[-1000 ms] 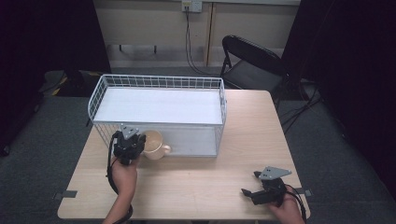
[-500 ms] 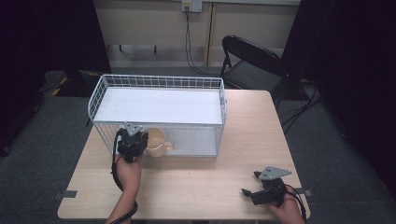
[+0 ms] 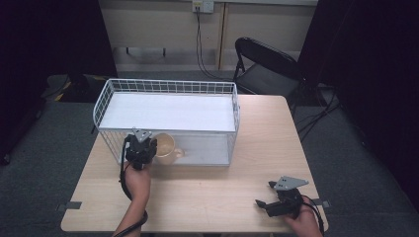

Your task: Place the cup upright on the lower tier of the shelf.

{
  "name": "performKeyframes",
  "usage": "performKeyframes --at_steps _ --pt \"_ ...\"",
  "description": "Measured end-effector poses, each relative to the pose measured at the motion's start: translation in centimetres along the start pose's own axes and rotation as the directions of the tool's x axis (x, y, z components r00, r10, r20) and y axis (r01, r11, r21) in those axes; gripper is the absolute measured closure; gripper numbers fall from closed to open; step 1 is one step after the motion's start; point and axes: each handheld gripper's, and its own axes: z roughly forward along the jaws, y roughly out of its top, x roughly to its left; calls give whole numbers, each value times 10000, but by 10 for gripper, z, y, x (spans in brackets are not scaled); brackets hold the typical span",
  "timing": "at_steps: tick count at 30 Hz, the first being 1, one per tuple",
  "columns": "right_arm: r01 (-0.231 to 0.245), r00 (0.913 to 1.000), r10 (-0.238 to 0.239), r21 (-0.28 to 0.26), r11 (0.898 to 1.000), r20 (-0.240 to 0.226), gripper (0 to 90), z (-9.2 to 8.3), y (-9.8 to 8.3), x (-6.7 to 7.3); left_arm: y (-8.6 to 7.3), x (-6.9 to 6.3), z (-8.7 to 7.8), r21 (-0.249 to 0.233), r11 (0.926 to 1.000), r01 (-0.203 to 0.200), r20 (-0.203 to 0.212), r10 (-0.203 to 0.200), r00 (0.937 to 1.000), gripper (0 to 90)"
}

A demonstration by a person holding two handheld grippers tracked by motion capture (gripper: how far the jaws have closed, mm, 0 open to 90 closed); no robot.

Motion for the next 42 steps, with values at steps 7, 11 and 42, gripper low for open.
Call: performKeyframes --at_steps 7,11,42 --pt "1 10000 -1 -1 10000 0 127 0 0 0 -1 -2 1 -82 9999 -84 -67 83 9999 818" --pt "2 10000 -2 1 10000 0 127 0 0 0 -3 -2 1 -92 9998 -156 -104 155 9998 818" --pt "-4 10000 4 6 10000 -3 127 0 0 0 0 0 -3 -618 9964 580 241 -566 9981 592"
